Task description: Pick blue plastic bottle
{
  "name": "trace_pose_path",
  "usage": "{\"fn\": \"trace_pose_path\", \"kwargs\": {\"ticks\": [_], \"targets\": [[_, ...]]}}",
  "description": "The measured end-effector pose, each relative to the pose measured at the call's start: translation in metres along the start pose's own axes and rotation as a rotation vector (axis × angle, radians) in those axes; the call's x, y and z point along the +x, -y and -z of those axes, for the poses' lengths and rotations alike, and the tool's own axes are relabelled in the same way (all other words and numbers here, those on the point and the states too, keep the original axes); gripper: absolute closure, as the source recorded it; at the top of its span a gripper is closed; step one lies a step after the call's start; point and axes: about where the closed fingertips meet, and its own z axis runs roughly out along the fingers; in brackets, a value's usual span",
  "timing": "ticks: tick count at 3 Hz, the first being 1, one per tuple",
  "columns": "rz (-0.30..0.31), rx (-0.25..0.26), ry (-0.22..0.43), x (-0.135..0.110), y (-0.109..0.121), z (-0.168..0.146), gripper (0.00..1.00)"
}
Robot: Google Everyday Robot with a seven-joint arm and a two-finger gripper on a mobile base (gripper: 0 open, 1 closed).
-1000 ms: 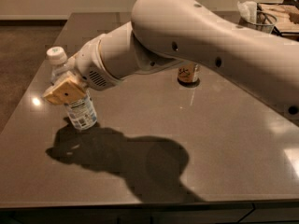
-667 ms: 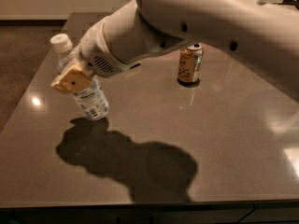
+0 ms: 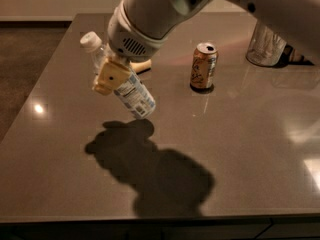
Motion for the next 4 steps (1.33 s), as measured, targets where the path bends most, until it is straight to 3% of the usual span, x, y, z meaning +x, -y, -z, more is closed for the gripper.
{"fn": "trace_pose_path", "kwargs": {"ticks": [1,2,3,4], "targets": [[0.021,-0.043,-0.134,0.033,0.003,0.001,1.0],[0.041,-0.077,-0.25,0.058,0.001,-0.005,0.83],[0.078,-0.106,-0.341,0.07,-0.004,-0.015,0.59],[0.114,-0.13,-0.37,0.068,-0.013,-0.031,0.36]]}}
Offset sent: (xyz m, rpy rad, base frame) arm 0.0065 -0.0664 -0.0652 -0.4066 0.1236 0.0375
